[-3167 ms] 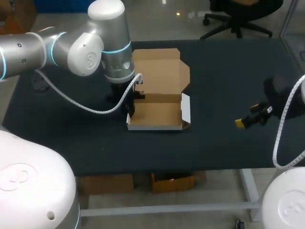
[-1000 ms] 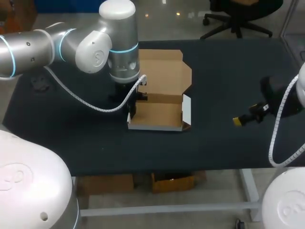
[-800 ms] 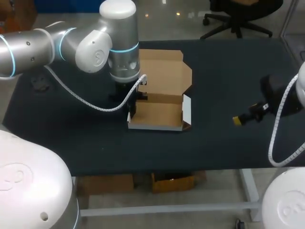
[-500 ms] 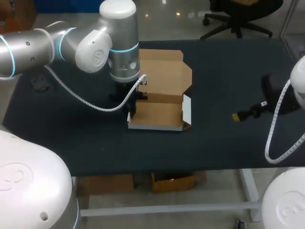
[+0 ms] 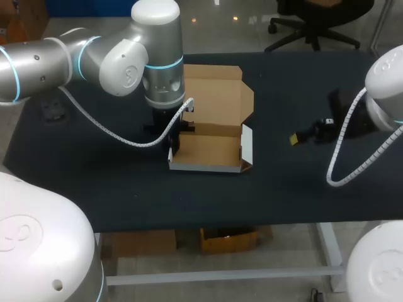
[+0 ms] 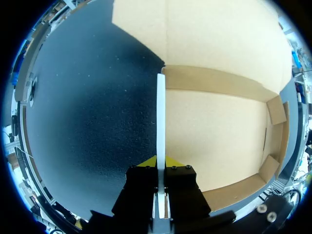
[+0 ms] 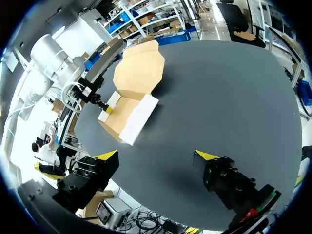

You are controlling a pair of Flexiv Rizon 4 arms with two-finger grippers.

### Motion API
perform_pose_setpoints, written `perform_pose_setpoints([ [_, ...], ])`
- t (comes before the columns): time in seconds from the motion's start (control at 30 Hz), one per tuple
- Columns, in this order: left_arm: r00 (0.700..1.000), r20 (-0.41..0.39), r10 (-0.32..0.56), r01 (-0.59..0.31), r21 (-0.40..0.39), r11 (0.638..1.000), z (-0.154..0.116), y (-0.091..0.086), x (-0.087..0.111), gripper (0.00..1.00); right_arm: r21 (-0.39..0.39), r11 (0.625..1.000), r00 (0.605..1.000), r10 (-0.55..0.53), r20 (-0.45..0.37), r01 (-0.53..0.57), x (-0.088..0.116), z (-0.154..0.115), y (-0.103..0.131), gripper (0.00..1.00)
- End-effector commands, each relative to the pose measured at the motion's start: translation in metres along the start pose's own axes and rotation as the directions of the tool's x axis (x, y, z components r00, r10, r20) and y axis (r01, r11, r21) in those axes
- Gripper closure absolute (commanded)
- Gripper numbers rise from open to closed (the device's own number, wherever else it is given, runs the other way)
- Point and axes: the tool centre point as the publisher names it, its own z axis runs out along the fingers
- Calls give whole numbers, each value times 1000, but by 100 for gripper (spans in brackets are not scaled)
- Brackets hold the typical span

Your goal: Assemble the packaging by folding the flat box into shape, placing the metal phone stand inside, and closing the box properly

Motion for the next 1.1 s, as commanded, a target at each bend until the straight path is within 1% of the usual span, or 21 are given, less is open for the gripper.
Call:
perform_pose_setpoints([
  [0.03,1000,6,-1,1,2,1000,-1,0,1,100,55,997,993,50,-111,-44,-17,28,17,0],
  [0.1,1000,6,-1,1,2,1000,-1,0,1,100,74,991,986,118,-117,-110,-18,33,19,0],
  [0.17,1000,6,-1,1,2,1000,-1,0,1,100,94,978,976,194,-97,-186,-22,37,20,0],
  [0.57,1000,6,-1,1,2,1000,-1,0,1,100,94,978,976,194,-97,-186,-22,37,20,0],
  [0.63,1000,6,-1,1,2,1000,-1,0,1,100,117,966,968,241,-76,-231,-20,40,26,0],
  [0.67,1000,6,-1,1,2,1000,-1,0,1,100,134,954,958,280,-58,-270,-20,42,27,0],
  [0.73,1000,6,-1,1,2,1000,-1,0,1,100,150,936,940,332,-78,-318,-20,46,29,0],
  [0.8,1000,6,-1,1,2,1000,-1,0,1,100,170,919,925,372,-77,-355,-19,51,27,0],
  [0.83,1000,6,-1,1,2,1000,-1,0,1,100,185,903,910,407,-77,-388,-18,53,26,0],
  [0.93,1000,6,-1,1,2,1000,-1,0,1,100,187,887,894,441,-77,-421,-16,57,22,0],
  [1.1,1000,6,-1,1,2,1000,-1,0,1,100,177,899,899,423,-116,-400,-10,61,14,0],
])
